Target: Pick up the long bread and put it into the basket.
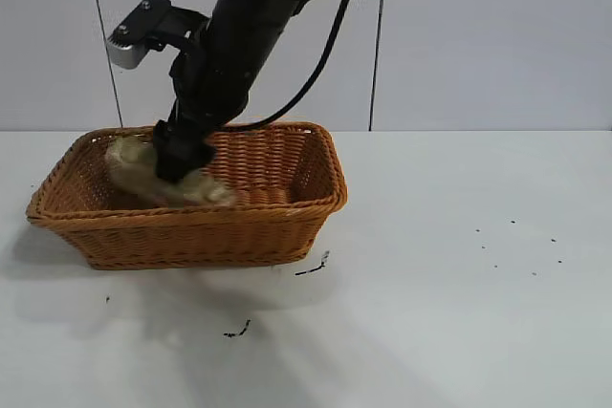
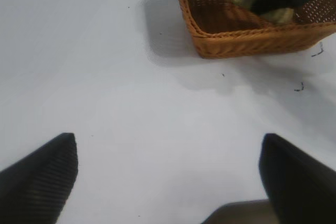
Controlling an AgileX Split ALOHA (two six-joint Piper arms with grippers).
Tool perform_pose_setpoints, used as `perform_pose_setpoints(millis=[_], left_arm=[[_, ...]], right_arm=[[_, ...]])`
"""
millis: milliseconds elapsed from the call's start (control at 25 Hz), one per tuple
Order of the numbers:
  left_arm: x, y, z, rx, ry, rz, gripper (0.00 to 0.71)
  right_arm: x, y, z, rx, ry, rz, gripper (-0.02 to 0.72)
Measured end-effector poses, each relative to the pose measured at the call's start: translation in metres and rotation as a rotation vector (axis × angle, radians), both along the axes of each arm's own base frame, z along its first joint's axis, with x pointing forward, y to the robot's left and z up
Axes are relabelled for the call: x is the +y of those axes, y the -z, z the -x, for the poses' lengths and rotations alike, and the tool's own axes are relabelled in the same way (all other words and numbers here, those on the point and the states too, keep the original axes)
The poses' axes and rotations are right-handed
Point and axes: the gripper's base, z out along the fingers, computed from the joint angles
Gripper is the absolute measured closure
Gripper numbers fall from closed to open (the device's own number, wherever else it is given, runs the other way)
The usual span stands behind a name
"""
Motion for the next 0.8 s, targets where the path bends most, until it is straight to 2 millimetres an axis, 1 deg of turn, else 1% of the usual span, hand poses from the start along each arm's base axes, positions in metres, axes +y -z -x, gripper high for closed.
perform_pose_setpoints(millis=[120, 240, 320, 440, 600, 680, 800], left_arm=[[0.0, 0.0, 0.0, 0.0, 0.0, 0.0, 0.018], [0.0, 0.0, 0.0, 0.0, 0.0, 0.0, 0.018], [0.0, 0.0, 0.0, 0.0, 0.0, 0.0, 0.018], [0.0, 0.0, 0.0, 0.0, 0.0, 0.0, 0.018], [0.0, 0.0, 0.0, 0.0, 0.0, 0.0, 0.018], [0.0, 0.0, 0.0, 0.0, 0.0, 0.0, 0.018], [0.0, 0.0, 0.0, 0.0, 0.0, 0.0, 0.018]], right_arm=[[-0.003, -0.019, 0.004, 0.077, 0.147, -0.097, 0.014], [-0.009, -0.038, 0.006, 0.178, 0.343, -0.216, 0.014], [-0.019, -0.045, 0.002, 0.226, 0.443, -0.262, 0.014], [-0.043, -0.048, -0.011, 0.267, 0.565, -0.299, 0.014], [-0.097, -0.047, -0.041, 0.259, 0.704, -0.292, 0.014], [-0.134, -0.045, -0.057, 0.24, 0.781, -0.27, 0.014], [-0.188, -0.043, -0.073, 0.235, 0.891, -0.242, 0.014]])
